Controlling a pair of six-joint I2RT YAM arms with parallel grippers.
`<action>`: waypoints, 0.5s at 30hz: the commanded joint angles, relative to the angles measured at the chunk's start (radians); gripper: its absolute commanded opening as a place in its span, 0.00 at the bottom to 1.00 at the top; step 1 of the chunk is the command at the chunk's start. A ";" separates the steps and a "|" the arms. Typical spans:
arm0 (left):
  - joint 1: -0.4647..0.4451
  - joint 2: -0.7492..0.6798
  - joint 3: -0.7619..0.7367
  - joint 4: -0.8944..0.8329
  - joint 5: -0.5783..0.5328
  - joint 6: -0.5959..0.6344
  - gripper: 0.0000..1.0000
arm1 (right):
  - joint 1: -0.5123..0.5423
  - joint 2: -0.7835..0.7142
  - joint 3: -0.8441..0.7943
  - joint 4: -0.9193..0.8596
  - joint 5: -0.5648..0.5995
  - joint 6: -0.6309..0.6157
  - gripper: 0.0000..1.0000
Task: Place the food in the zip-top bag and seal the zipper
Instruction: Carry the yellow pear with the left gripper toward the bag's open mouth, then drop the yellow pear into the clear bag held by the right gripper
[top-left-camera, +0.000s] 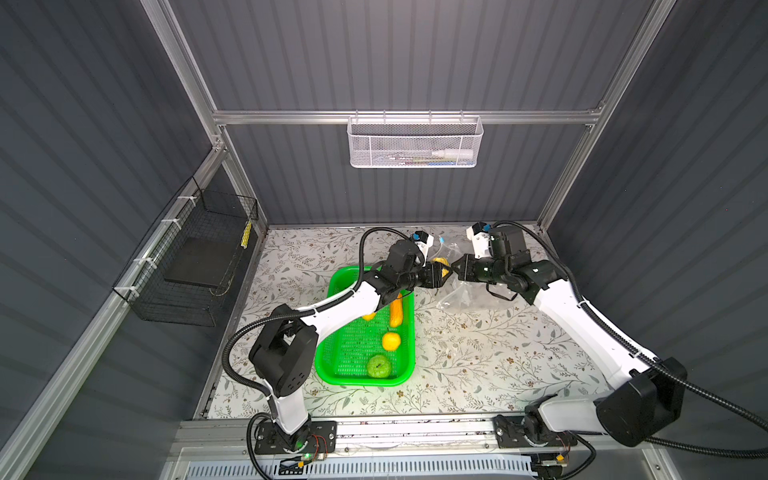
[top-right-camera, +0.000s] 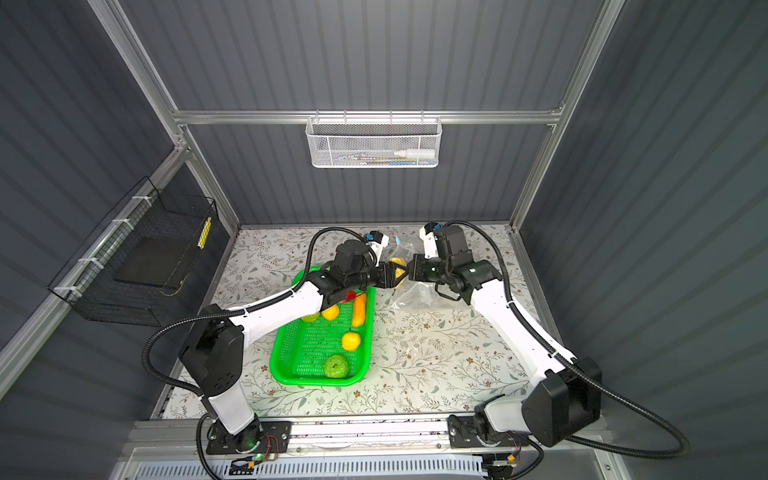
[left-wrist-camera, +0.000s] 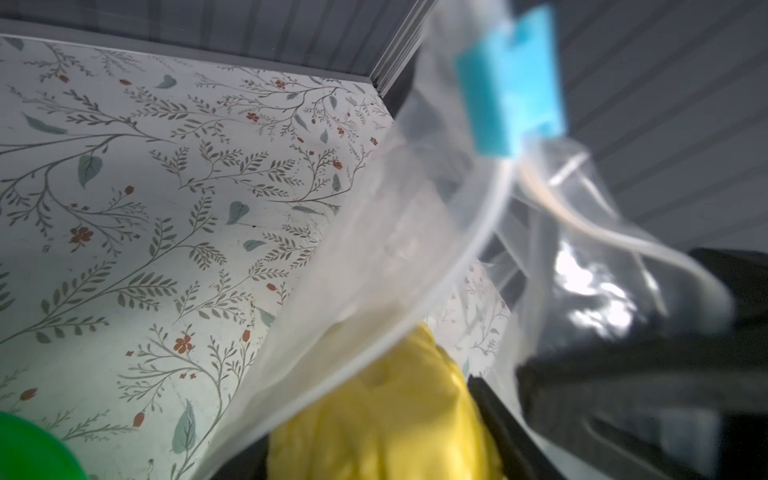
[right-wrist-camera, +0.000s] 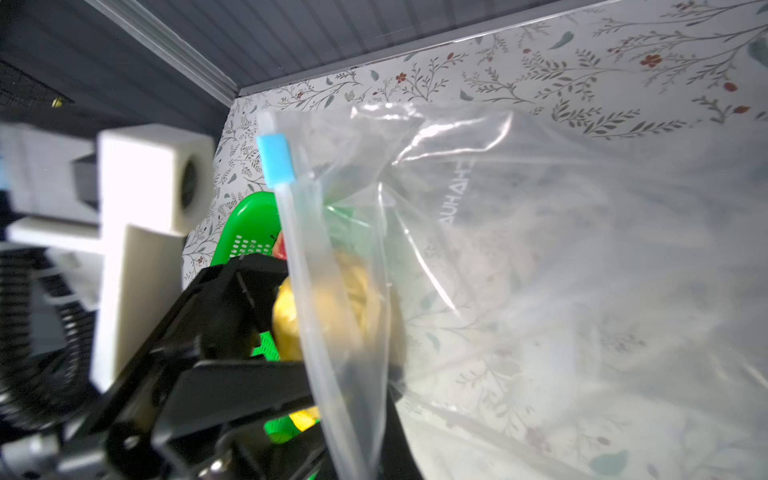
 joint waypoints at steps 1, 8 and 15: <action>-0.003 0.027 0.041 -0.105 -0.049 -0.029 0.56 | 0.021 0.031 0.037 -0.035 -0.039 -0.017 0.06; -0.002 0.035 0.045 -0.120 -0.078 -0.064 0.57 | 0.047 0.097 0.038 -0.068 -0.043 -0.020 0.07; 0.007 0.013 0.022 -0.084 -0.079 -0.096 0.57 | 0.047 0.119 0.023 -0.075 -0.015 -0.026 0.07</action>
